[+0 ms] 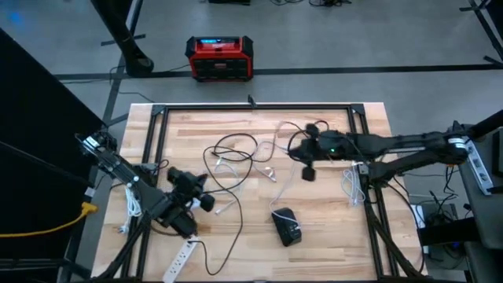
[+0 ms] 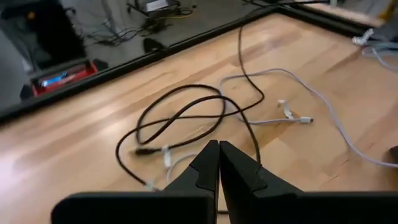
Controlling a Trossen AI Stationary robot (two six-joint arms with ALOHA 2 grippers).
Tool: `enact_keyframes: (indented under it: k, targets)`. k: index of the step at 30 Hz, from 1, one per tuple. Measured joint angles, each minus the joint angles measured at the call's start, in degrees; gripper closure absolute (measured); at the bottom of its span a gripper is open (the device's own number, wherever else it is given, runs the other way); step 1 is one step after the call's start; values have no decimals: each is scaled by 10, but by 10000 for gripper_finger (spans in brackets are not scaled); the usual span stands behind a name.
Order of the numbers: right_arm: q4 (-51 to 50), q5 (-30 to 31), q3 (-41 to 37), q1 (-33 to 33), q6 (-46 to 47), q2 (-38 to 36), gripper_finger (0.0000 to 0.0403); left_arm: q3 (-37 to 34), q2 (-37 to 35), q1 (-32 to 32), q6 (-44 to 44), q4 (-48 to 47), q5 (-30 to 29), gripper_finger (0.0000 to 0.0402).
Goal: Insert USB
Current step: Insert the black charger cable into the black outlet extension
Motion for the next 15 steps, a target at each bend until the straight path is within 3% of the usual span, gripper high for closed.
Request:
enact_keyframes:
  k: [4, 10, 15]
  targets:
    - [-74, 0, -24, 38, 68, 4, 389, 0, -1, 66, 233, 149, 39, 401]
    - [-50, -3, -58, 140, 95, 43, 389, -37, 2, 169, 505, 372, 214, 402]
    - [7, -4, -59, 208, 123, 49, 389, -102, 3, 221, 628, 607, 388, 402]
